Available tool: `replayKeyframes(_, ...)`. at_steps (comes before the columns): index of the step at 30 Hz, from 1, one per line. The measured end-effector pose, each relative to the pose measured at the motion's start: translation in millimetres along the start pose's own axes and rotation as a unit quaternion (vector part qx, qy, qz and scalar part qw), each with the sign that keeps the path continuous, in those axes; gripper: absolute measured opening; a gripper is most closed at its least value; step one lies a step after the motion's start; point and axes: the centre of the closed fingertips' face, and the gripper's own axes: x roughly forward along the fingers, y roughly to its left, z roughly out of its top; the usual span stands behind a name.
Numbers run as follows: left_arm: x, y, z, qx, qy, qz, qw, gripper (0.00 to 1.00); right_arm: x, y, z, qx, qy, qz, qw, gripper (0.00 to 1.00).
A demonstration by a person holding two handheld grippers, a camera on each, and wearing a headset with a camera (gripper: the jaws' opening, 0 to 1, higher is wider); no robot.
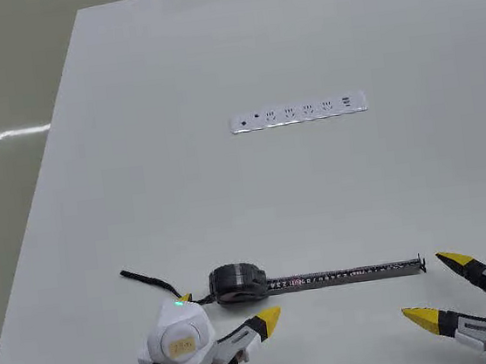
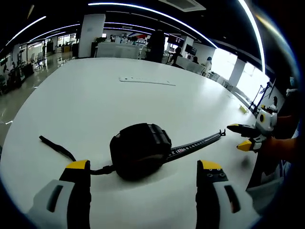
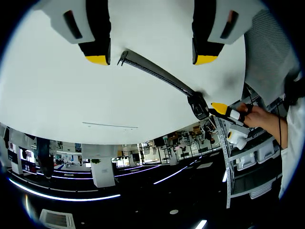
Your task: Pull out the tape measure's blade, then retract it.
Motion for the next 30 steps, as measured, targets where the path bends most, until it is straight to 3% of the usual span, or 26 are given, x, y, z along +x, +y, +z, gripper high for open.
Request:
replayKeyframes(18, 15.9, -2.1, -2.2, -0.035, 0.011, 0.017, 0.9992, 0.91, 10.1, -7.2, -1.4, -0.017, 0.013, 0.019, 0.9996, 0.69)
replayKeyframes(30, 27.6, 0.4, -3.0, -0.061, 0.018, 0.031, 0.9975, 0.9, 17.9, -19.1, -5.3, -0.017, 0.025, 0.037, 0.9989, 0.62)
